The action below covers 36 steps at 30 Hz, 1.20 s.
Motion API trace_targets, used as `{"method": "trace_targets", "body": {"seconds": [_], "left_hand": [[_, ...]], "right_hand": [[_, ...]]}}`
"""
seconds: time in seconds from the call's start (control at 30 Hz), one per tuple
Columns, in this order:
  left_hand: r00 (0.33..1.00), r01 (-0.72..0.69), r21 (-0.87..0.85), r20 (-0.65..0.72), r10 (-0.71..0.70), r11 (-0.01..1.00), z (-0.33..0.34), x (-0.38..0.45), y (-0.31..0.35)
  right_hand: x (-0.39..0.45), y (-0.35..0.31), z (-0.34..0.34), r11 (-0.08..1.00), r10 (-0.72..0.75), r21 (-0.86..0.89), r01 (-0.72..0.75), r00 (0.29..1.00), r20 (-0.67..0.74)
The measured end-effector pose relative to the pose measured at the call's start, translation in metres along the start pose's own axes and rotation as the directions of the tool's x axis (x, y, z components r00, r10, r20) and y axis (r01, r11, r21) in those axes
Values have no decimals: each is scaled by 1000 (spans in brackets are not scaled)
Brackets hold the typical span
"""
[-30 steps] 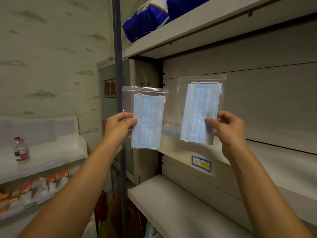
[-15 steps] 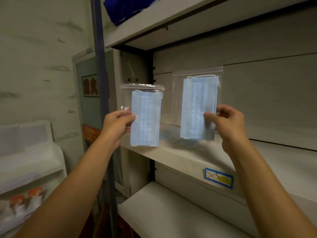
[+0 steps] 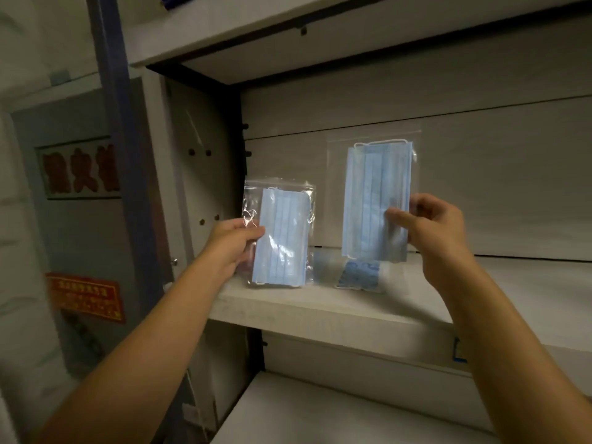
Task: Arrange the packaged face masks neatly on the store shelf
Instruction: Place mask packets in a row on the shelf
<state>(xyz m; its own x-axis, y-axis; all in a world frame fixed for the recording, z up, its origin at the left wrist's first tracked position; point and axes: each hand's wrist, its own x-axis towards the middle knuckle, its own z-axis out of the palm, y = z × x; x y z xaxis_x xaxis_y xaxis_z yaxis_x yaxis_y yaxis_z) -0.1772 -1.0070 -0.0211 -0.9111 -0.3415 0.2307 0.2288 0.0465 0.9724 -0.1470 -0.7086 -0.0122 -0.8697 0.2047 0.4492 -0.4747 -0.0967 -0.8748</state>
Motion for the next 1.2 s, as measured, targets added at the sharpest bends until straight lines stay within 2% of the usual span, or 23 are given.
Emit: {"method": "trace_targets", "body": {"seconds": [0.17,0.3,0.5,0.77,0.87,1.0,1.2], "left_hand": [[991,83,71,96,-90,994,10,33,-16],[993,33,247,104,-60,968,14,50,-27],[981,-66,526,191,-42,848,21,64,-37],[966,-145,745,248,-69,652,28,63,-45],[977,-142,761,211,-36,633,22,65,-41],[983,-148,667,178,36,730,4,70,-31],[970,-237,658,116,214,715,-33,72,-14]], "right_hand": [[5,4,4,999,-5,-46,2,998,-70],[12,6,10,996,-10,-88,2,996,-88],[18,6,16,992,-29,-126,12,991,-133],[15,5,16,987,-27,-159,6,991,-134],[19,5,21,982,-38,-187,13,990,-133],[31,6,42,969,-20,-247,-2,996,-86],[51,27,94,956,139,-259,-137,990,-13]]}}
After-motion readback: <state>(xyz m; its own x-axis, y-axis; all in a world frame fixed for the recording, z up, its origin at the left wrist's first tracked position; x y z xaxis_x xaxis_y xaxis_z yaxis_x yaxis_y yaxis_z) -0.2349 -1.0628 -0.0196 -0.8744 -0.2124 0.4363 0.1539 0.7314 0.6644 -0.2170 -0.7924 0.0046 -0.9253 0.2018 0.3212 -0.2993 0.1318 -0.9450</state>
